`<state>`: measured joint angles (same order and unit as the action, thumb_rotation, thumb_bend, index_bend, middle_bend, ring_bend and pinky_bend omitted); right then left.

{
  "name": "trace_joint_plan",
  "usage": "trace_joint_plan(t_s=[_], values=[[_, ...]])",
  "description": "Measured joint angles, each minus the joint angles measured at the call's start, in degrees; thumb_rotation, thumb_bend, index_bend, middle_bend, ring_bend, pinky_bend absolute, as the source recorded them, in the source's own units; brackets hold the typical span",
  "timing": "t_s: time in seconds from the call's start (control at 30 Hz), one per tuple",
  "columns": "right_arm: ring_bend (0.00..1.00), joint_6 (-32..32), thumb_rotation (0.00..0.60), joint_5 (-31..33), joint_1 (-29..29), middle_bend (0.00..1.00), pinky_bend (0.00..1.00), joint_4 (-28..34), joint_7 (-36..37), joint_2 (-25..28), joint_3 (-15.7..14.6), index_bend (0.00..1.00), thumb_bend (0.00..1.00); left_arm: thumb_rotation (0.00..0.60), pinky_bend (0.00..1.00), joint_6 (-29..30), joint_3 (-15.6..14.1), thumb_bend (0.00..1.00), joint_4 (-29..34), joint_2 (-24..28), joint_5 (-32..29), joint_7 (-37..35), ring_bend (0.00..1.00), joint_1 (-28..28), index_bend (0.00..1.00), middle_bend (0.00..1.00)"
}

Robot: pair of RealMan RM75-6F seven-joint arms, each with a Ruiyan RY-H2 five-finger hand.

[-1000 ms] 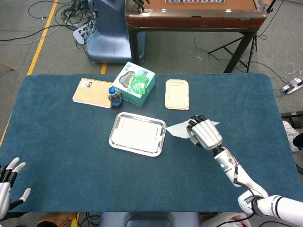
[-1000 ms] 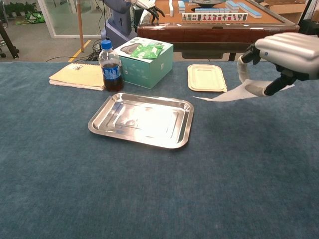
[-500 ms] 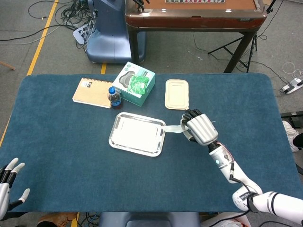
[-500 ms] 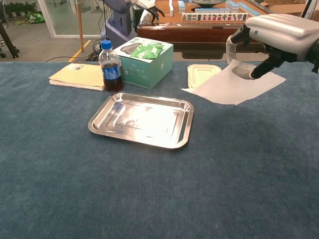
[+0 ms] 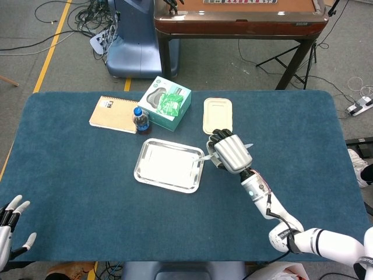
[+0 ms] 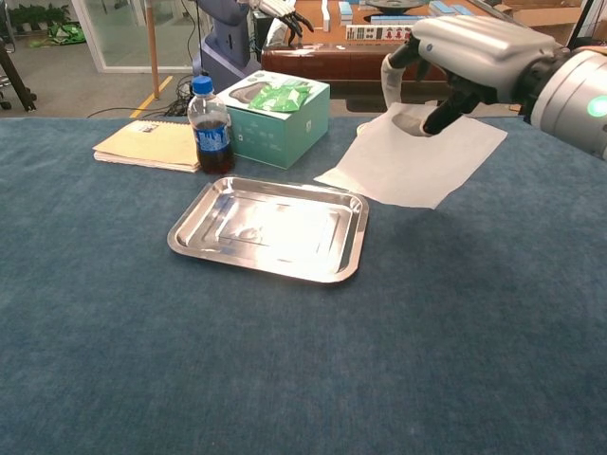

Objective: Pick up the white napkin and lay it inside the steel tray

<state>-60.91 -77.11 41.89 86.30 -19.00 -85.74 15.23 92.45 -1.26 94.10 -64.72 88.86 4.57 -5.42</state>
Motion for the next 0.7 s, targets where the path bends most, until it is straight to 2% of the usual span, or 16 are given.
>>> trace_joint_plan(t_s=[0.33,0.53,0.7], values=[[0.24,0.33,0.600,1.73,2.88,0.44,0.31,-2.12,-3.57,-5.82,0.18,0.68,0.44,0.600,0.00,0.25,0.01,0.24,0.03,0.04,-0.01,-0.08,0.09,-0.11,0.17,0.09],[0.24,-2.45,0.600,-0.01,2.34,0.44,0.31,-0.75,-6.64,-6.66,-1.78,0.68,0.44,0.600,0.00,-0.06,0.02,0.24,-0.20,0.17,-0.12,-0.38,0.09,-0.01,0.17,0.09],[0.24,-3.33,0.600,-0.06,2.16,0.45,0.31,1.33,-7.62,-6.64,-1.76,0.68,0.44,0.600,0.00,-0.52,0.11,0.24,-0.37,-0.12,0.25,-0.61,0.09,0.49,0.17,0.09]])
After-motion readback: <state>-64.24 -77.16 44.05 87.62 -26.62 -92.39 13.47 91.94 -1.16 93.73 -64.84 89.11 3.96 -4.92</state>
